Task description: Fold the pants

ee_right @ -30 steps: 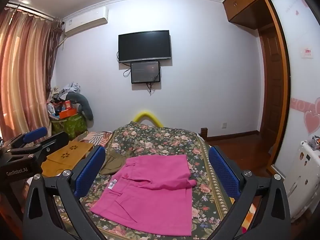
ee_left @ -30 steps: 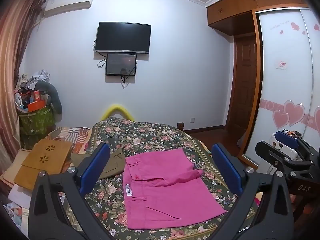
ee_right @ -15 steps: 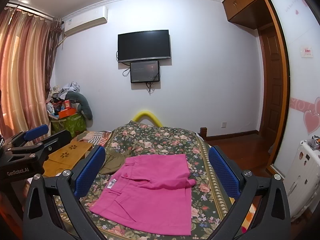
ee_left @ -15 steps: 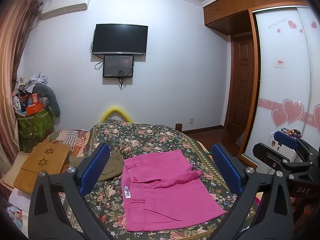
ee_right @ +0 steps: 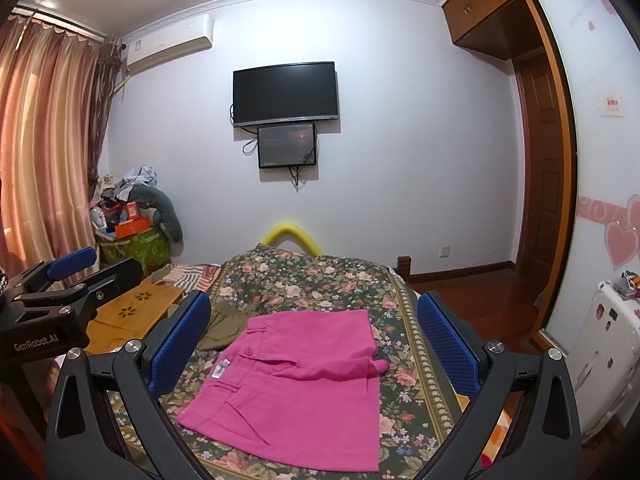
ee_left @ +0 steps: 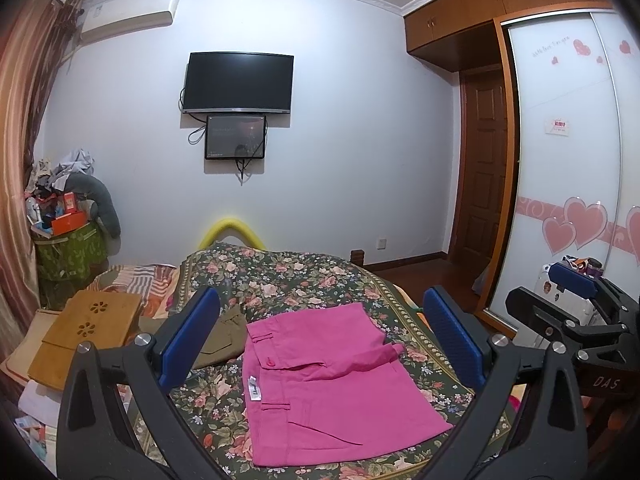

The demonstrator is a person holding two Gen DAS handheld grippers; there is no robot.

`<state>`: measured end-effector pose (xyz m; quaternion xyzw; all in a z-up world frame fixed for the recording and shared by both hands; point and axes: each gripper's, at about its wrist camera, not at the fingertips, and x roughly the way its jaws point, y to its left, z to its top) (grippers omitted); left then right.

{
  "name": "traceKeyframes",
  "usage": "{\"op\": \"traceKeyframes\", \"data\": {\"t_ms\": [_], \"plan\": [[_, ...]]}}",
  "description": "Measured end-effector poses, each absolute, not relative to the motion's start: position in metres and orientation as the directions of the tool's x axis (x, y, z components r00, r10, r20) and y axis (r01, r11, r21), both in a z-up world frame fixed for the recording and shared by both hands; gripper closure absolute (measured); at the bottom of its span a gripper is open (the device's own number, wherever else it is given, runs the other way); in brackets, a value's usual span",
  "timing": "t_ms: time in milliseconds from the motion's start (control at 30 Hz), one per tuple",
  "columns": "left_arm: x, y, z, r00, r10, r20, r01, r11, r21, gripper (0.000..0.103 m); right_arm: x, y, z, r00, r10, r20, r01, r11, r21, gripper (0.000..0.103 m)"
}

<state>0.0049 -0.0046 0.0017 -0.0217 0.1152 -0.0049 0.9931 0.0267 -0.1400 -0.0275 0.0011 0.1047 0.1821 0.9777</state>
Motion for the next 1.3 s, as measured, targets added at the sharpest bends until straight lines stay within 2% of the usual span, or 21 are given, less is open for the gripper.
{"op": "traceKeyframes", "data": {"t_ms": [1300], "plan": [[0.0056, -0.0025, 0.0030, 0.973, -0.001, -0.231, -0.009, 0.999, -0.041, 0.000, 0.0265, -0.1366, -0.0304, 0.910, 0.356, -0.212, -0.356, 0.934, 0.039, 0.000]]}}
